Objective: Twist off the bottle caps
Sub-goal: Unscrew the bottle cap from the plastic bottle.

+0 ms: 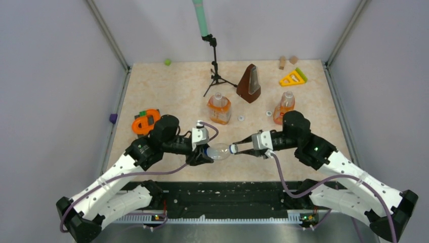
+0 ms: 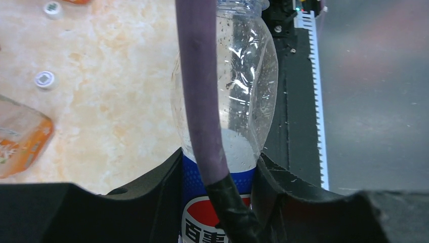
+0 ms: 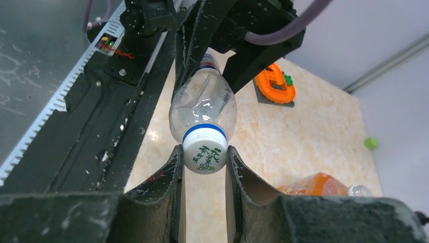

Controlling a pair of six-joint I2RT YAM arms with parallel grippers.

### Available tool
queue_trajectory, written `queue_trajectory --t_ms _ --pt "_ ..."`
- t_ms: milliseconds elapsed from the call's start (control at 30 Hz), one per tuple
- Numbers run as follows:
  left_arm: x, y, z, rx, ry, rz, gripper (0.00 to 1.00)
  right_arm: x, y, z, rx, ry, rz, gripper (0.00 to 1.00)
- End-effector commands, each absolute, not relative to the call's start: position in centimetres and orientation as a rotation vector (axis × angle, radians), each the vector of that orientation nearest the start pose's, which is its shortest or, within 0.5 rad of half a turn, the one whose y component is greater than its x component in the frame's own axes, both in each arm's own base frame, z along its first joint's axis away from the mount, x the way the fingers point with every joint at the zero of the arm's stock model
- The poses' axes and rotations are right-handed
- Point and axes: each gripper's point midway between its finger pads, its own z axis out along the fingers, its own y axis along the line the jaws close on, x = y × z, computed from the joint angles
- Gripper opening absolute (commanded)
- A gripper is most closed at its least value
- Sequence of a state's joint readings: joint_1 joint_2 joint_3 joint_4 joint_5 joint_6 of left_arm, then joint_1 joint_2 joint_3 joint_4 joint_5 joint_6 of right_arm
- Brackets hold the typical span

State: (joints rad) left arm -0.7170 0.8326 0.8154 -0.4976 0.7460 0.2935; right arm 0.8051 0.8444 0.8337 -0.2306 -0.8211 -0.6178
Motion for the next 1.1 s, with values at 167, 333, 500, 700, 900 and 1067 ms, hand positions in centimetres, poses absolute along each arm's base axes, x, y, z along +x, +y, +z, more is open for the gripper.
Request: queue_trajectory --t_ms 167,333,500,700,900,1067 --pt "6.8 -25.9 26.6 1.549 1.327 -1.355 0.00 11.3 28.6 27.1 -1.780 0.463 0.611 0.00" --pt "7.0 -26.1 25.7 1.561 1.372 -1.378 0.00 11.8 28.7 27.9 -1.777 0.405 0.547 0.00" --pt "11.6 -25.3 24.3 1.408 1.528 -1.041 0.00 12.9 28.6 28.4 -1.644 0.452 0.500 0.29" --pt "15.3 -23.0 25.6 1.214 1.431 -0.703 0.00 13.3 27.3 30.7 -1.347 0.621 0.592 0.42" --pt "17.6 -21.8 25.0 1.153 1.428 -0.459 0.00 15.6 25.6 34.0 -0.832 0.939 0.862 0.55" --pt "19.5 -20.9 23.9 1.160 1.447 -0.157 0.00 18.3 26.5 33.1 -0.492 1.392 1.109 0.49"
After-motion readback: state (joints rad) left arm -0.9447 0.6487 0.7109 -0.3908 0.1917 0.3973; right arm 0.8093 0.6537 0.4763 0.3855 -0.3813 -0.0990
